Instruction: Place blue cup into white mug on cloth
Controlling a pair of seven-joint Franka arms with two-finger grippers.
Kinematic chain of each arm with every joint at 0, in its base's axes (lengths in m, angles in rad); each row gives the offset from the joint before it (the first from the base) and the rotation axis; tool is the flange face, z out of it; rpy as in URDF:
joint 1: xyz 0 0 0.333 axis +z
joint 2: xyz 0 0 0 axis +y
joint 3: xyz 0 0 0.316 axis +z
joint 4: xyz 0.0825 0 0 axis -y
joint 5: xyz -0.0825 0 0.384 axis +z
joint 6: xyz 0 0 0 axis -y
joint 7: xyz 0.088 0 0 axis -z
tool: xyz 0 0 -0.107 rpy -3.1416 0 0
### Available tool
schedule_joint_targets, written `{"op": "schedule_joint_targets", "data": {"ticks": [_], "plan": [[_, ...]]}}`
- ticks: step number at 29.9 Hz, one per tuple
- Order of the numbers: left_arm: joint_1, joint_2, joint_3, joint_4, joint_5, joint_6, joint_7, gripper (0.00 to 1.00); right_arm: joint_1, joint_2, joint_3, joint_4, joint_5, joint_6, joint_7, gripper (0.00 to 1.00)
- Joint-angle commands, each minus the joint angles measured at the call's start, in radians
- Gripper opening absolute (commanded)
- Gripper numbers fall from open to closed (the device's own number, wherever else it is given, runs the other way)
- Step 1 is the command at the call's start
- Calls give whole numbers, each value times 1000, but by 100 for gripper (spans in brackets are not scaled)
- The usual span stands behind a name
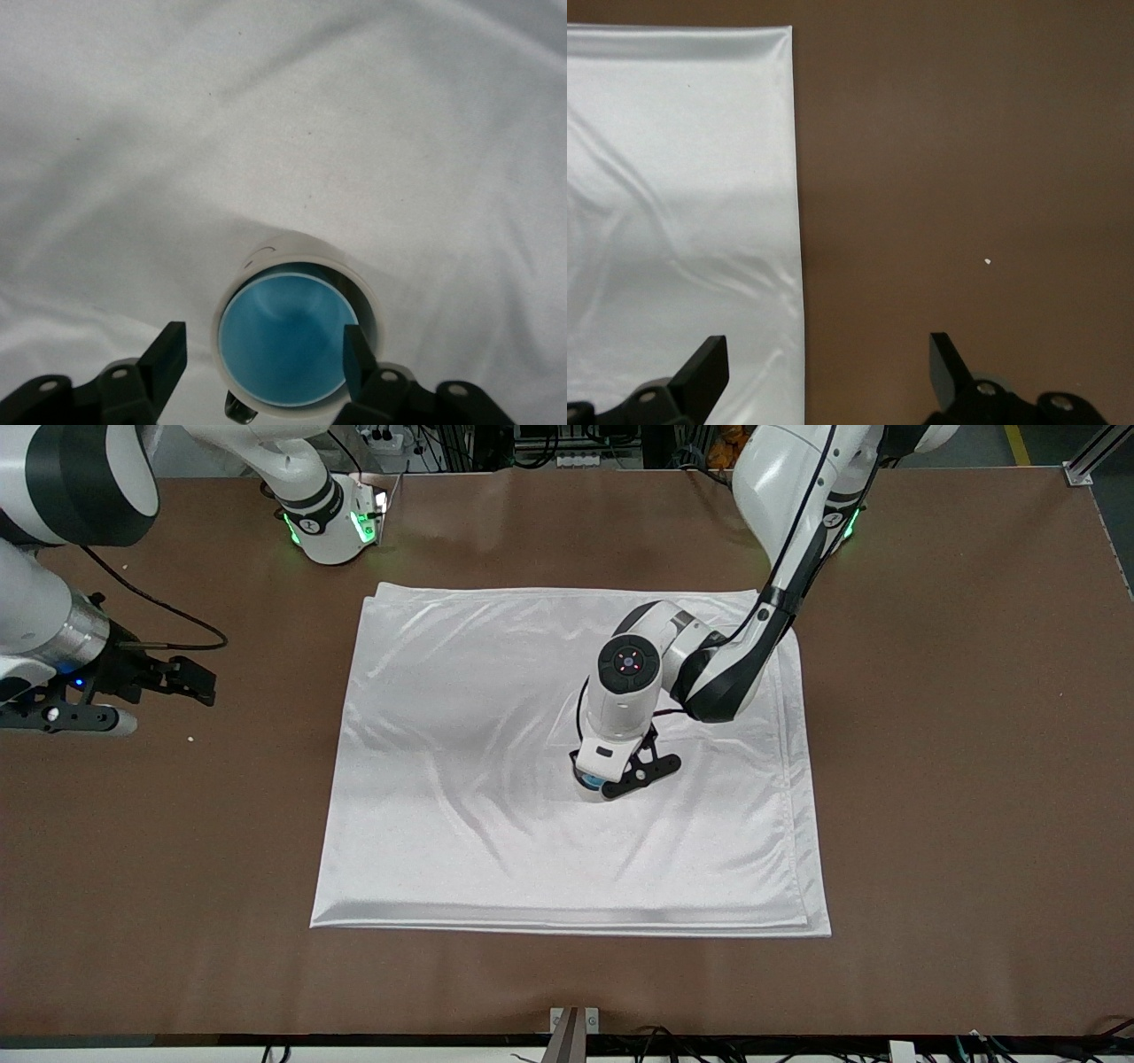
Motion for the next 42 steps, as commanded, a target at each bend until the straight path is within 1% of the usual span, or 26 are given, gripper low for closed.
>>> {"op": "schedule_joint_targets", "data": {"ticks": [1,6,8,10,21,34,42], "plan": [[8,-33,17,6,-15,-6,28,100,-34,-25,18,-19,12,38,-22,100],[68,-59,25,6,-12,-12,63,100,-53,-21,15,5,15,37,-65,100],[100,-69,25,1,-13,-19,115,100,-65,-18,15,10,17,37,-89,100],[136,-82,25,1,-13,-54,169,100,-68,-18,13,22,17,37,-100,100],[344,-158,20,4,-24,-182,471,100,-110,-18,15,30,20,40,-91,100],[533,-174,19,4,-26,-200,769,100,-104,-22,21,30,25,40,-89,100],[613,-195,17,3,-27,-243,910,100,-102,-19,33,50,26,40,-101,100]]}}
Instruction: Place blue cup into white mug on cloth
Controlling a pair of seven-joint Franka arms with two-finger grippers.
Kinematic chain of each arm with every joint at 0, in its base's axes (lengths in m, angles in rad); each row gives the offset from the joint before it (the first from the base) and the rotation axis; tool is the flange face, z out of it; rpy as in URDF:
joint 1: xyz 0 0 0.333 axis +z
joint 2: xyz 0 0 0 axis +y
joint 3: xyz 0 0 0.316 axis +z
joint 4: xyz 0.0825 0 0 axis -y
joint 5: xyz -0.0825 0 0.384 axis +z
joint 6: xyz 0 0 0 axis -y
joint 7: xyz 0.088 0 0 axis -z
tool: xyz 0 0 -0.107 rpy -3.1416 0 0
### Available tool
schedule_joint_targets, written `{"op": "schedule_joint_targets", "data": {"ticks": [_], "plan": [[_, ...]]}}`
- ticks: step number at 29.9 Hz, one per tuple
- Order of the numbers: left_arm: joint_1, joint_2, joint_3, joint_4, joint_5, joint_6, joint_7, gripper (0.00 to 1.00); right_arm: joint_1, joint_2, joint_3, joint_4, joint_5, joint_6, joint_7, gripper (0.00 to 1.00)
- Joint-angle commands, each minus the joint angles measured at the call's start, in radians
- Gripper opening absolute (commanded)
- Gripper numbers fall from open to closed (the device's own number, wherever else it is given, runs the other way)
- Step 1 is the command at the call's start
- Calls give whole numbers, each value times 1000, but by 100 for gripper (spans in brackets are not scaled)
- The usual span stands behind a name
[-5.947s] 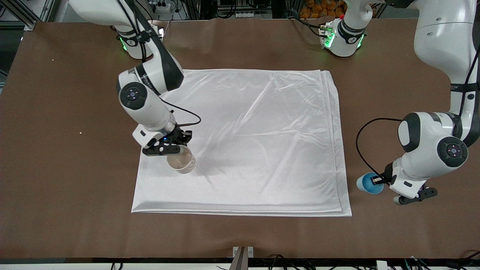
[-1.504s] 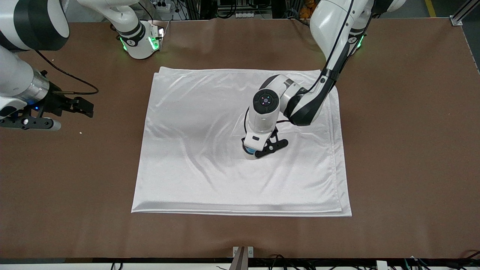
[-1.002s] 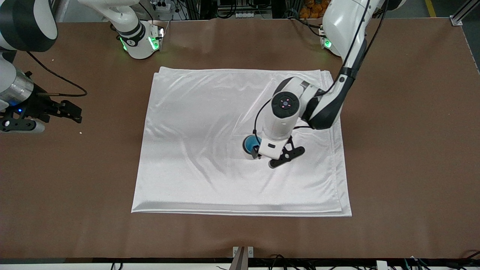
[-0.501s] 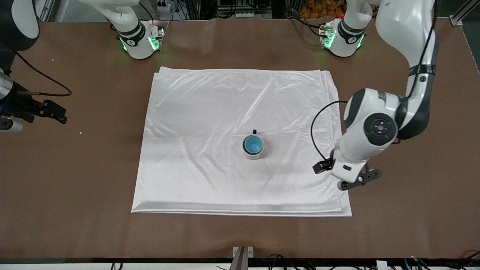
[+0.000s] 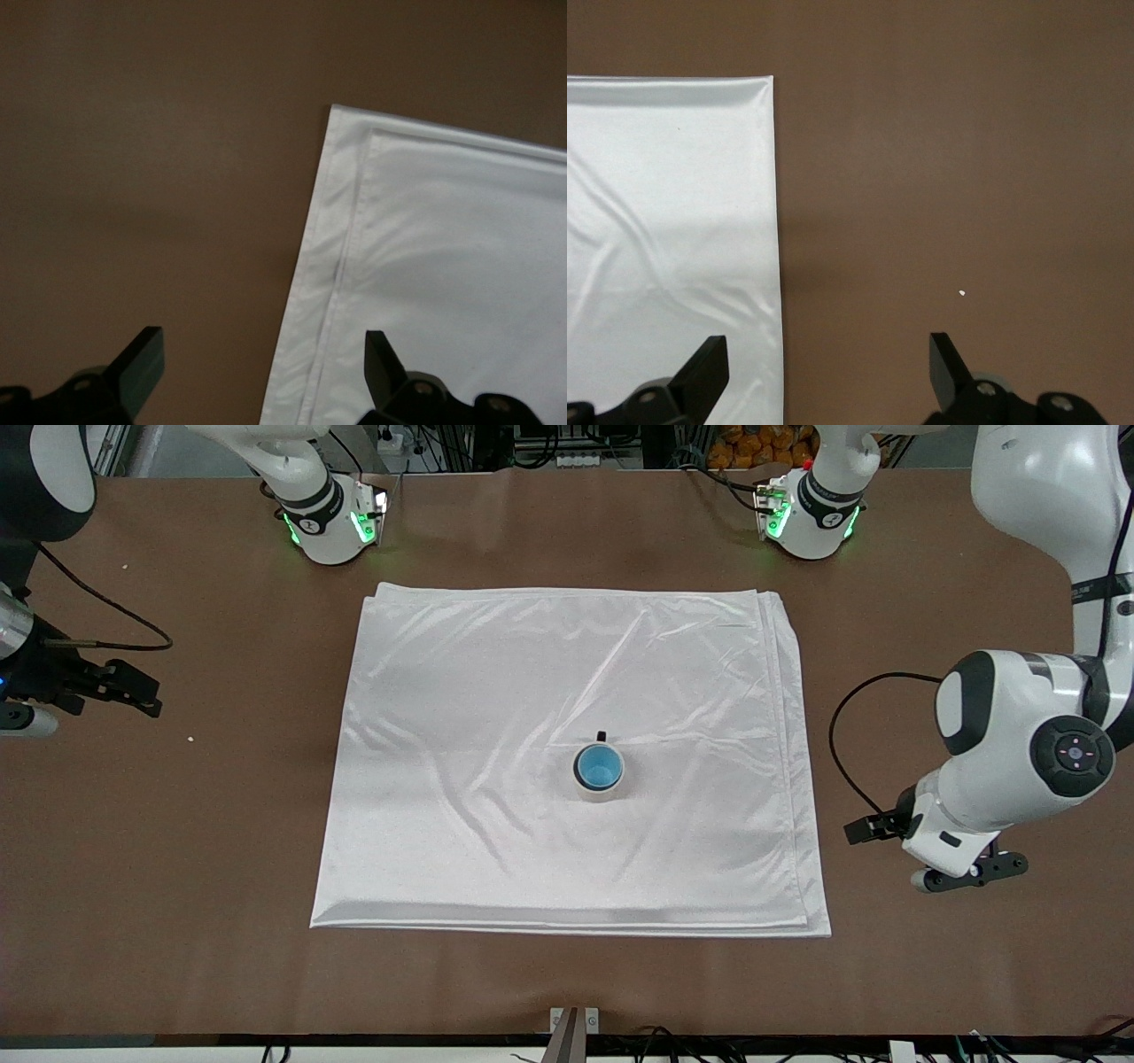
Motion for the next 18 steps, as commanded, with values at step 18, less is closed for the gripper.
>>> {"op": "schedule_joint_targets", "data": {"ticks": [18], "plan": [[78,-290,-6,-120,-62,-178,145,100,-11,-17,14,28,75,19,-9,100]]}}
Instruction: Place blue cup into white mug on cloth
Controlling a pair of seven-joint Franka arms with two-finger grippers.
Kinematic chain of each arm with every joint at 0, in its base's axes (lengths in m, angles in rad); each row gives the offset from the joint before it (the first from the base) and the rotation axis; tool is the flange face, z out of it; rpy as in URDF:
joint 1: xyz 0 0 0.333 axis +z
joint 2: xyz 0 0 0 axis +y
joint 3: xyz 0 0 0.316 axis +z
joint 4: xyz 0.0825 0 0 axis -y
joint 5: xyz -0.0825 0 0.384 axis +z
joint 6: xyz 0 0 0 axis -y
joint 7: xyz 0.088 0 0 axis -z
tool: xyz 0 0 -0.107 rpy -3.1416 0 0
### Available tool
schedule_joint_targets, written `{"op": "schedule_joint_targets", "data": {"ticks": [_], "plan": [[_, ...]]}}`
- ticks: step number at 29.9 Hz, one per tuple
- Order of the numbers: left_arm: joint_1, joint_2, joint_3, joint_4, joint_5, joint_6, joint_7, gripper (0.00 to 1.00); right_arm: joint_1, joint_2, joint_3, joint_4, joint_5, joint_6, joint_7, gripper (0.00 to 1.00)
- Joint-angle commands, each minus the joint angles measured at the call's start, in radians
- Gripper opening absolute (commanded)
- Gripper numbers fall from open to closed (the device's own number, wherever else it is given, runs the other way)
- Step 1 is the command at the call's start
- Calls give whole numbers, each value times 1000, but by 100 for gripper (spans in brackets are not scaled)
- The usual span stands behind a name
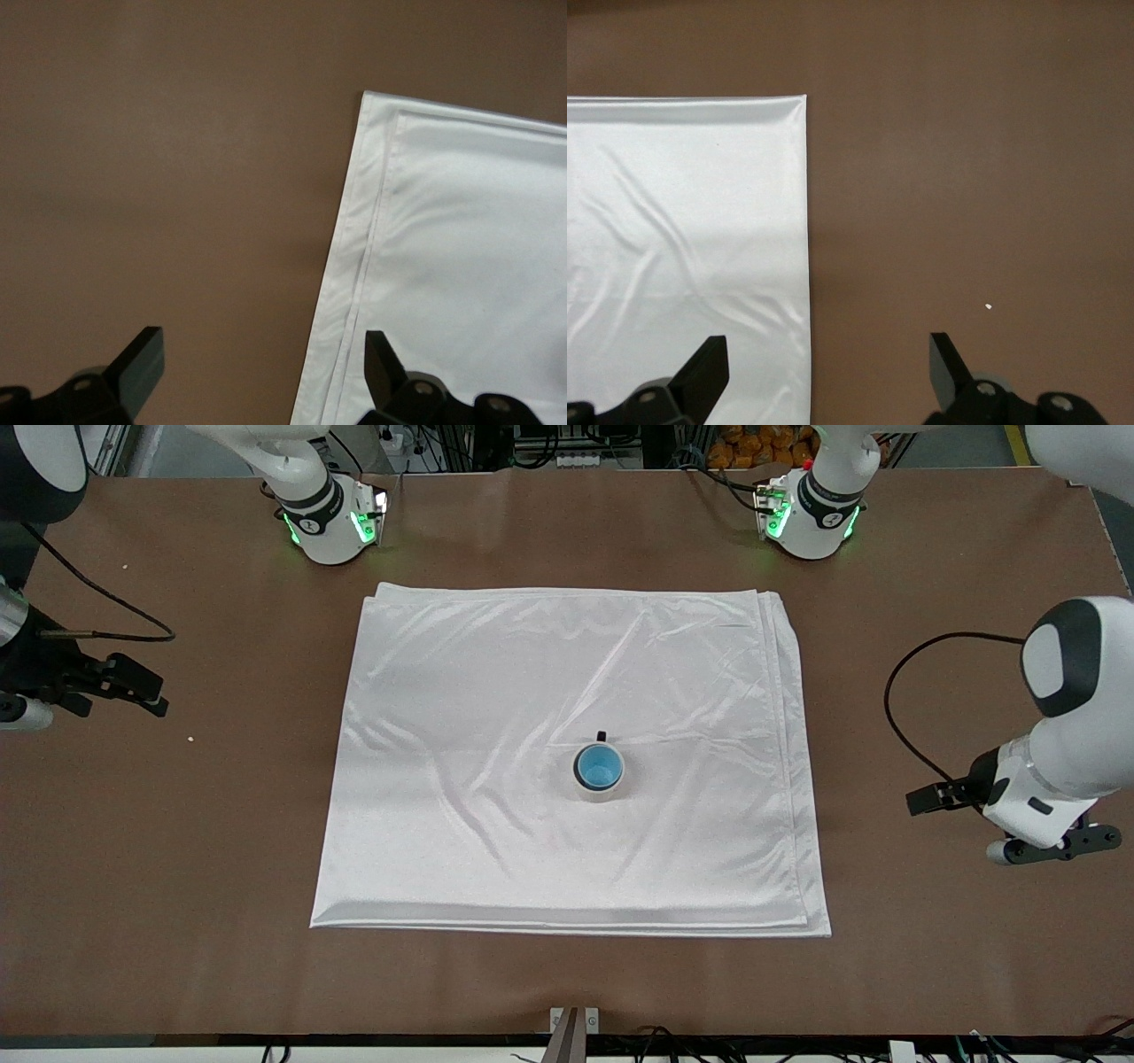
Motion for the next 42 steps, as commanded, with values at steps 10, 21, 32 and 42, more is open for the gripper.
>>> {"op": "schedule_joint_targets", "data": {"ticks": [10,21,32,42], "plan": [[24,-285,-4,-162,-33,-86,122,100,-11,-14,3,-4,15,38,-8,100],[39,-425,-2,-222,-23,-180,162,100,-11,-16,3,-5,12,44,-8,100],[56,-465,-1,-224,-16,-261,277,100,-11,-14,3,-7,11,44,-11,100],[48,-481,-2,-221,-18,-295,265,100,-9,-14,3,-5,11,46,-9,100]]}}
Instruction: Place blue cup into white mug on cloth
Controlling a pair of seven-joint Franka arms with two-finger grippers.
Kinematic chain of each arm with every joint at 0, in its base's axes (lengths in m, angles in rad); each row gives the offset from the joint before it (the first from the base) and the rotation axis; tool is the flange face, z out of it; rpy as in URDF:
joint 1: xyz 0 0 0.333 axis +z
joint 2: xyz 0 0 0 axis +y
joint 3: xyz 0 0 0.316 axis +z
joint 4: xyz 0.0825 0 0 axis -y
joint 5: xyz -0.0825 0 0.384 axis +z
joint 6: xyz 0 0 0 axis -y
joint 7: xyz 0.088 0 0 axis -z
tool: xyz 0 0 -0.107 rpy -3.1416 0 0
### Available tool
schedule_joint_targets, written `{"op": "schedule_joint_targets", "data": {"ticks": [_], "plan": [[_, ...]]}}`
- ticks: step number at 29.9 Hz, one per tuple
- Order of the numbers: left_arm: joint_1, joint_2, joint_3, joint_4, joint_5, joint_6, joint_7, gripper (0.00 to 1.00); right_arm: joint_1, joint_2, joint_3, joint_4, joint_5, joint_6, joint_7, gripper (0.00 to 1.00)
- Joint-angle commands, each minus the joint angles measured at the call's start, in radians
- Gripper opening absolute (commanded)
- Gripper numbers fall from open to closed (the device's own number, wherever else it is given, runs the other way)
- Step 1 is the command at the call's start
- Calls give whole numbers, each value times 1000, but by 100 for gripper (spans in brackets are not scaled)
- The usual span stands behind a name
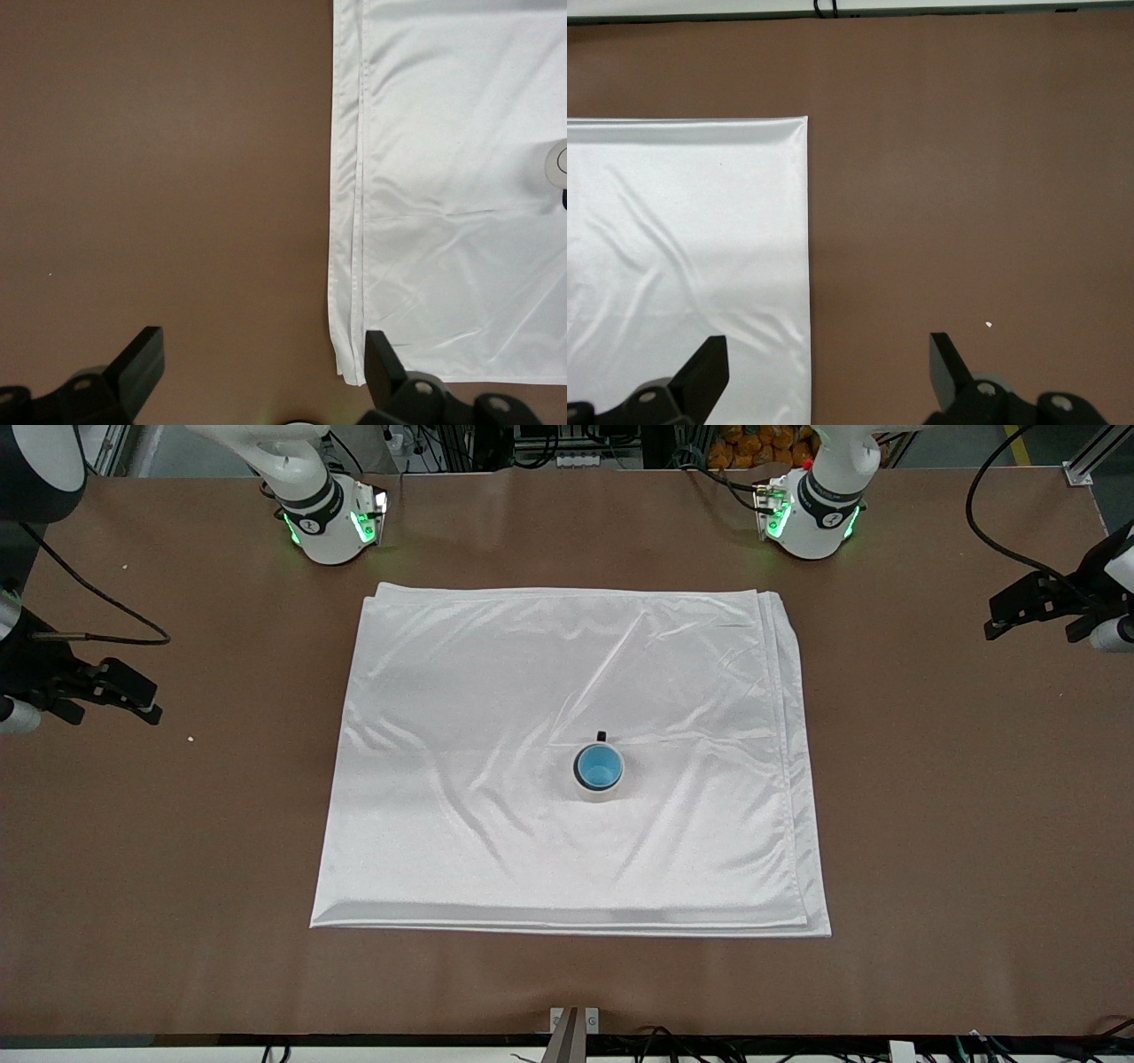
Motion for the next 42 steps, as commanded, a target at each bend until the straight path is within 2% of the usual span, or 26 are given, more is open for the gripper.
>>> {"op": "schedule_joint_targets", "data": {"ticks": [1,29,42], "plan": [[0,-31,-5,-22,6,-8,12,100,-11,-14,5,-6,11,5,-9,100],[-3,-28,-5,-21,6,-8,12,100,-12,-22,5,-13,15,-9,-8,100],[-6,-28,-12,-19,6,-8,5,100,-9,-32,6,-9,18,-56,-6,100]]}}
